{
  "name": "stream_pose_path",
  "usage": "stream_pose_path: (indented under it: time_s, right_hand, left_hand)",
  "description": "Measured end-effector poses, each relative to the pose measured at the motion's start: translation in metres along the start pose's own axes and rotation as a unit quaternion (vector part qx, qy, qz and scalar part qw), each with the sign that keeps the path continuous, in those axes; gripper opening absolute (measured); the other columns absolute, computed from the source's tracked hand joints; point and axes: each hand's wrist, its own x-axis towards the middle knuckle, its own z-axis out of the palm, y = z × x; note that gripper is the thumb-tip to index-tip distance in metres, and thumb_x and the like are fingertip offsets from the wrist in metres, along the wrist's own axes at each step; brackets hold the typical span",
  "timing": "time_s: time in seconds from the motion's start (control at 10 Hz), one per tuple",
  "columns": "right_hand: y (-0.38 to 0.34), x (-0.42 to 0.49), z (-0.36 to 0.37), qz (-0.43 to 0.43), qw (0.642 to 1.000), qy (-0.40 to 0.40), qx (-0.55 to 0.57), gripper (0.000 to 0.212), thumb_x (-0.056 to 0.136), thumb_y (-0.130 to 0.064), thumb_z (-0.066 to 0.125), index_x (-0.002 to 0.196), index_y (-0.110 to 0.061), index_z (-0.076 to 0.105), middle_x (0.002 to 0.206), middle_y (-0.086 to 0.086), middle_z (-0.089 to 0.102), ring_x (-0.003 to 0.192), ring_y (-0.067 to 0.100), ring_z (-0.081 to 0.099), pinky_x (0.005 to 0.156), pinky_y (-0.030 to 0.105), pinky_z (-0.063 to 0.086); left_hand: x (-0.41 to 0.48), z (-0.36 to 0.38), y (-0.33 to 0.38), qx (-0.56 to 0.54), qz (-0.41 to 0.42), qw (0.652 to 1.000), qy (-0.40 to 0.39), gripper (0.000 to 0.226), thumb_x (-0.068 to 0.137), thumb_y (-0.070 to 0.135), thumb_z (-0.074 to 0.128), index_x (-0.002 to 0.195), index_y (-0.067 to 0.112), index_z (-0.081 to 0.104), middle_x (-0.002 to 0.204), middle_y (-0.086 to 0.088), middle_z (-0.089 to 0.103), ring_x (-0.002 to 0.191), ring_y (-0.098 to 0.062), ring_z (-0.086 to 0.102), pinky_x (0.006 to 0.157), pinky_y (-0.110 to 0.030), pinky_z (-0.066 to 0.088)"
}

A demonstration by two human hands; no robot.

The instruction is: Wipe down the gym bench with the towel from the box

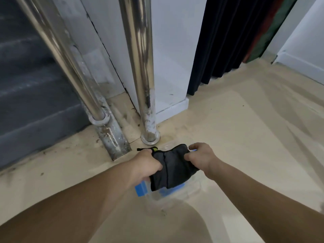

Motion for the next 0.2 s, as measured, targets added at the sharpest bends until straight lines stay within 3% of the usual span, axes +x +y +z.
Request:
stream_pose_path:
  time_s: [0.1, 0.2]
  right_hand:
    - [0.019, 0.018, 0.007, -0.022, 0.999, 0.009, -0.047, 0.065, 0.084, -0.011, 0.064, 0.147, -0.009, 0.050, 0.124, 0.009, 0.064, 0.117, 0.031, 0.063, 0.094, 0.034, 0.051]
    - [0.024, 0.013, 0.016, -0.064, 0.988, 0.043, -0.130, 0.057, 0.088, -0.018, 0.059, 0.145, -0.015, 0.055, 0.129, 0.006, 0.067, 0.121, 0.028, 0.064, 0.103, 0.038, 0.053]
  left_hand:
    - [0.013, 0.000, -0.019, -0.015, -0.033, 0.999, -0.026, 0.017, 0.089, 0.003, 0.069, 0.103, 0.008, 0.061, 0.107, -0.017, 0.072, 0.097, -0.031, 0.073, 0.084, -0.046, 0.063]
    - [0.012, 0.000, -0.030, 0.046, -0.012, 0.998, 0.027, 0.022, 0.089, 0.004, 0.066, 0.082, 0.017, 0.051, 0.098, -0.016, 0.065, 0.093, -0.031, 0.072, 0.087, -0.043, 0.062]
